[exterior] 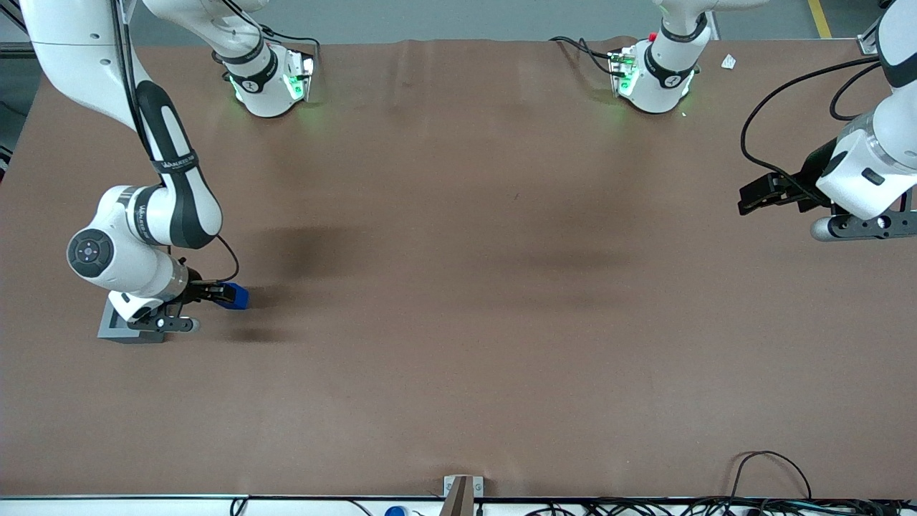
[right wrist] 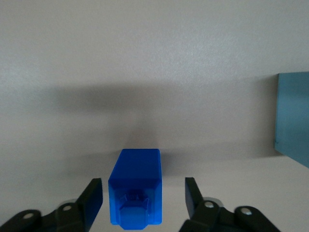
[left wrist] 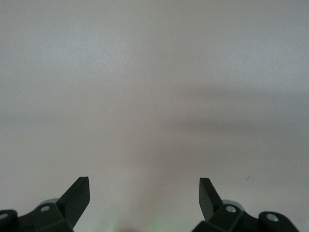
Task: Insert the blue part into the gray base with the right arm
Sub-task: 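Close the right gripper on the blue block and lift it, then carry the blue block over the gray base's opening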
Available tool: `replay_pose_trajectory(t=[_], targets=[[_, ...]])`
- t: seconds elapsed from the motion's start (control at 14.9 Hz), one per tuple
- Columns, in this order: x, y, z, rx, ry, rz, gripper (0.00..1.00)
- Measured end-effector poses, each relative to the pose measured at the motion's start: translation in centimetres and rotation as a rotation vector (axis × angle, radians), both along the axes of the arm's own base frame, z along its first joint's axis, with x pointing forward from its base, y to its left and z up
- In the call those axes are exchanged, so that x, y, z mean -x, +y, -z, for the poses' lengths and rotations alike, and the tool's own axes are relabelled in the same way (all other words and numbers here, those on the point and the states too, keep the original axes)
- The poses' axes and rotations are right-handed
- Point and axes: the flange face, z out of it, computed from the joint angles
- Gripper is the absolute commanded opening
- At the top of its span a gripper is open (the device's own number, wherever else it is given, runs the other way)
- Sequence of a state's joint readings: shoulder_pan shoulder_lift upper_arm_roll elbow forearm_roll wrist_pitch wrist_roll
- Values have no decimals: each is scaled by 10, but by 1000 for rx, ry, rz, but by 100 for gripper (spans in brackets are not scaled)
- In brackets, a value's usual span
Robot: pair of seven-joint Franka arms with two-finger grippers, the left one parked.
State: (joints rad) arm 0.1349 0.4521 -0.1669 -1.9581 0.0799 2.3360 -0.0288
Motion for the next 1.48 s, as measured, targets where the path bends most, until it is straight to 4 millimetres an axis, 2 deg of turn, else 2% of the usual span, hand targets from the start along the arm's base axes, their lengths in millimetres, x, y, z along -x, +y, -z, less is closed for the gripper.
replay_pose_trajectory(t=[0.34,0.47,0.54,0.74,0.81,0.87,1.01,1.14,1.28,1.48], targets=[[2,1,8,0,14,0,70],[2,1,12,-1,20,1,66],[3,1,14,-1,24,2,56],[5,1,19,-1,33,3,16],[5,1,19,-2,33,4,7],[5,1,19,-2,33,4,3],[3,1,18,-3,24,5,1],[-5,-2,8,-1,-1,11,1],[-19,-14,-14,-2,-5,29,1],[-41,-53,-63,-9,2,81,1]])
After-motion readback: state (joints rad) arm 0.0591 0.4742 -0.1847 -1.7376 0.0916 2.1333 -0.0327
